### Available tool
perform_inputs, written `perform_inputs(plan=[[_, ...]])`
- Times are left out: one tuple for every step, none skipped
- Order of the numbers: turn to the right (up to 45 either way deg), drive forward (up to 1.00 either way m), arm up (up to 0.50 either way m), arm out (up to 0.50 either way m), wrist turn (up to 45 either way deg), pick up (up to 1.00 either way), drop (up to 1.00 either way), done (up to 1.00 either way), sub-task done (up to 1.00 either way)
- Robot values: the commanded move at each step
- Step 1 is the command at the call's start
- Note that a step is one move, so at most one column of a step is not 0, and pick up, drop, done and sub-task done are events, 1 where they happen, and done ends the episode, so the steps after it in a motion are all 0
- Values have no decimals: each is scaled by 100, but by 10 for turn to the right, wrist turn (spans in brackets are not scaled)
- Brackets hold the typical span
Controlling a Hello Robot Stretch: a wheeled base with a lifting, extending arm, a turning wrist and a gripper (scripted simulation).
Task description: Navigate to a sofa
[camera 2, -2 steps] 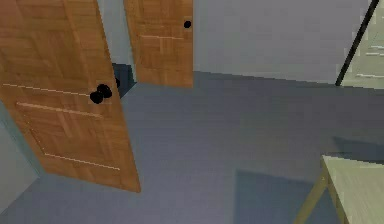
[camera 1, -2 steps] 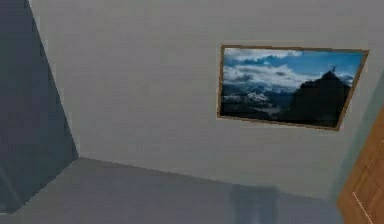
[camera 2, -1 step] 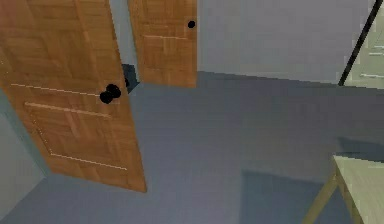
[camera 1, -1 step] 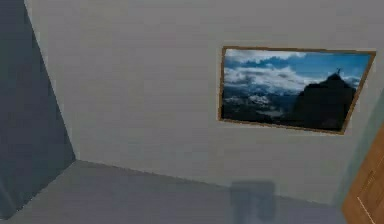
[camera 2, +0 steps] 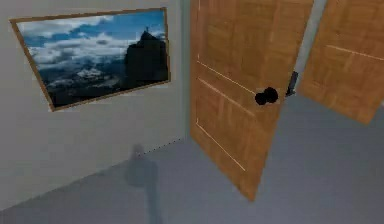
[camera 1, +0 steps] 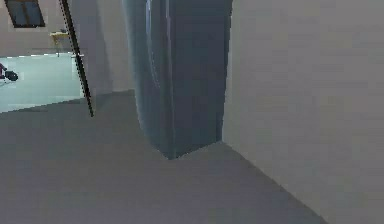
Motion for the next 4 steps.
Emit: perform_inputs(plan=[[-360,0,0,0,0,0,0,0,0],[0,40,0,0,0,0,0,0,0],[-60,0,0,0,0,0,0,0,0],[0,100,0,0,0,0,0,0,0]])
